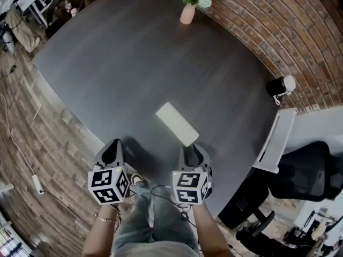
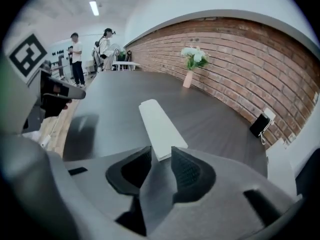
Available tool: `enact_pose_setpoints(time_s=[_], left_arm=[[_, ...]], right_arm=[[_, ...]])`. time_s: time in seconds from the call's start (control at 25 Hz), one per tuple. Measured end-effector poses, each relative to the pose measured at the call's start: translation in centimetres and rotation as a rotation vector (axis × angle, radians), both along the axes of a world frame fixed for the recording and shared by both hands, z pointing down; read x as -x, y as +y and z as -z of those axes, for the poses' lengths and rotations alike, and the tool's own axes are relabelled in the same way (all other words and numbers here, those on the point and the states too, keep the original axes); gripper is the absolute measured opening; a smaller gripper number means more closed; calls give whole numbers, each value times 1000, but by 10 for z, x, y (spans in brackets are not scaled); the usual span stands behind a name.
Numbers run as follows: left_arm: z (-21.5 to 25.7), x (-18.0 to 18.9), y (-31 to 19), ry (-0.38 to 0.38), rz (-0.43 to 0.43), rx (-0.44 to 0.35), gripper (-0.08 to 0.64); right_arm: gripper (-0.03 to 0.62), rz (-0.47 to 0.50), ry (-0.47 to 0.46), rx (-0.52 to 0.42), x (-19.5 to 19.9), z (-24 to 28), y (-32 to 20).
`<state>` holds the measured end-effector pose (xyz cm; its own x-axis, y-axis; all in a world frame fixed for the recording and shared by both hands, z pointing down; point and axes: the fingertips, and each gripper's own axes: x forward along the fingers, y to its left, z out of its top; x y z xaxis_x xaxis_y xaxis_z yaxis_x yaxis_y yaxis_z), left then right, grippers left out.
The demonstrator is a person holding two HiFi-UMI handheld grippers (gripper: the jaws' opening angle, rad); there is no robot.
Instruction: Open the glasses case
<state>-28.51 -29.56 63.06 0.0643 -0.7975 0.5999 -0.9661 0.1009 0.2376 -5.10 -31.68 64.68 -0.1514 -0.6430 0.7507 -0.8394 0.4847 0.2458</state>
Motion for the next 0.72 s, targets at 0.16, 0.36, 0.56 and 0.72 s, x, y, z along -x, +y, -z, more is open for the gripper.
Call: enact_pose_setpoints(time_s=[0.16, 0.36, 0.56, 0.72], left_arm=[[-6, 3, 5, 11, 15, 10, -5], [-10, 5, 12, 15, 29, 19, -5], [-10, 13, 17, 10, 50, 23, -5], [-10, 15, 18, 7, 56, 24, -5]], right_arm=[[129, 54, 80, -17, 4, -5, -2], [129, 78, 126, -29, 5, -10, -6], [129, 85, 149, -48, 4, -10, -6], [127, 100, 187, -67, 3, -10, -7]])
